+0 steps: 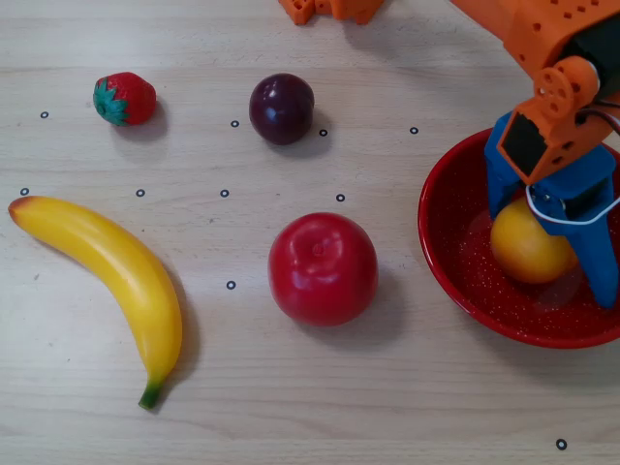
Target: Put the peach in the red bowl.
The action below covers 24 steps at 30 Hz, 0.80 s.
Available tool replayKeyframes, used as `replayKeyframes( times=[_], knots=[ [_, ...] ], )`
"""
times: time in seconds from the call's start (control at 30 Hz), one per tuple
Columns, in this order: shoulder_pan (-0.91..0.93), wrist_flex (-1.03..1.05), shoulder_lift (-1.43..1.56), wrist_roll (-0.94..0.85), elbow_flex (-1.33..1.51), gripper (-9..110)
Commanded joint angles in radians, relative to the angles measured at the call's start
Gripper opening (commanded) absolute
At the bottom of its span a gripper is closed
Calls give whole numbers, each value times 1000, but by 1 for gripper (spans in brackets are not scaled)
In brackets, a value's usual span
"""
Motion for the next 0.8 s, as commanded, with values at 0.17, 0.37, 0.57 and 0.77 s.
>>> replayKeyframes(
  times=[0.17,0.37,0.57,0.77],
  knots=[
    [-60,71,255,20,-141,65],
    [-124,126,506,23,-137,63],
    [-173,281,781,0,-60,61],
    [-238,314,1062,-44,179,18]
  ],
)
